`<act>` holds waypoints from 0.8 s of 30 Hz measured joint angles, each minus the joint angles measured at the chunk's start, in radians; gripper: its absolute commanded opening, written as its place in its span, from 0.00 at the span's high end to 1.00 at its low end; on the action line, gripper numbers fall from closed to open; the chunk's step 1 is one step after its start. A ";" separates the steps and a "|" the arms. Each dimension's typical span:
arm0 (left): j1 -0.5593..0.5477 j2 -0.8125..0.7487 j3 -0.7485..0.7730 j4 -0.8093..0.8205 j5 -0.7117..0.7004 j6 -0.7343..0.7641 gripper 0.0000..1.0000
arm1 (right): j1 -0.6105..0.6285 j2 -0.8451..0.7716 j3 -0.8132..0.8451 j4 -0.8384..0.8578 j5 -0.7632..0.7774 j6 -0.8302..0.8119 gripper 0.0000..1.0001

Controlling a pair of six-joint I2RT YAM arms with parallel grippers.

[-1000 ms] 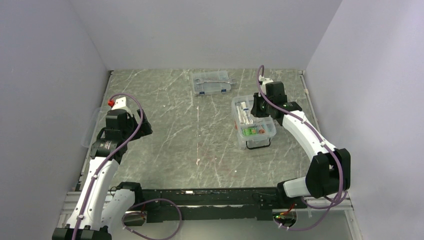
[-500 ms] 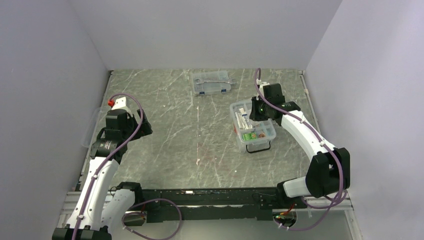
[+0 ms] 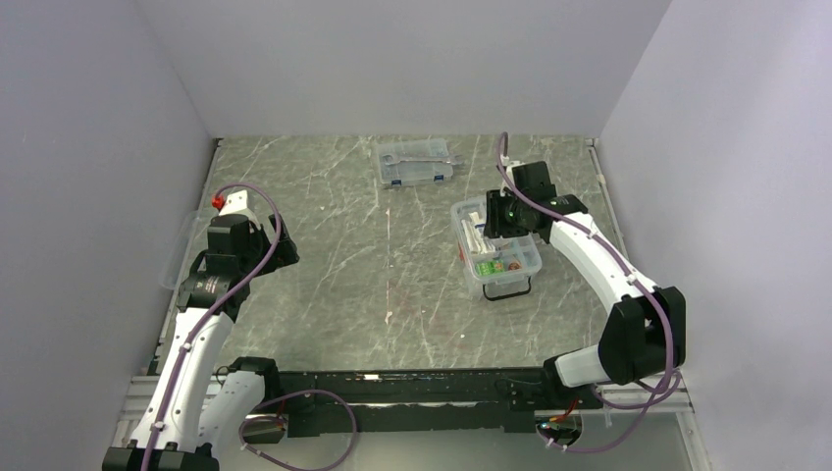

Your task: Organize the medicine kit

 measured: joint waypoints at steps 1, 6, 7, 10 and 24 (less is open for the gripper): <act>0.000 0.000 0.000 0.000 0.000 0.000 0.01 | 0.001 0.000 0.012 -0.009 0.006 0.000 0.51; 0.000 0.000 0.000 0.000 0.000 0.000 0.01 | 0.000 -0.003 0.075 -0.027 0.043 0.006 0.47; 0.000 0.000 0.000 0.000 0.000 0.000 0.01 | 0.000 -0.005 0.088 -0.028 0.050 0.008 0.46; 0.000 0.000 0.000 0.000 0.000 0.000 0.01 | 0.001 -0.008 0.132 -0.030 0.077 0.016 0.45; 0.000 0.000 0.000 0.000 0.001 0.000 0.01 | -0.051 0.051 0.241 -0.006 0.337 0.122 1.00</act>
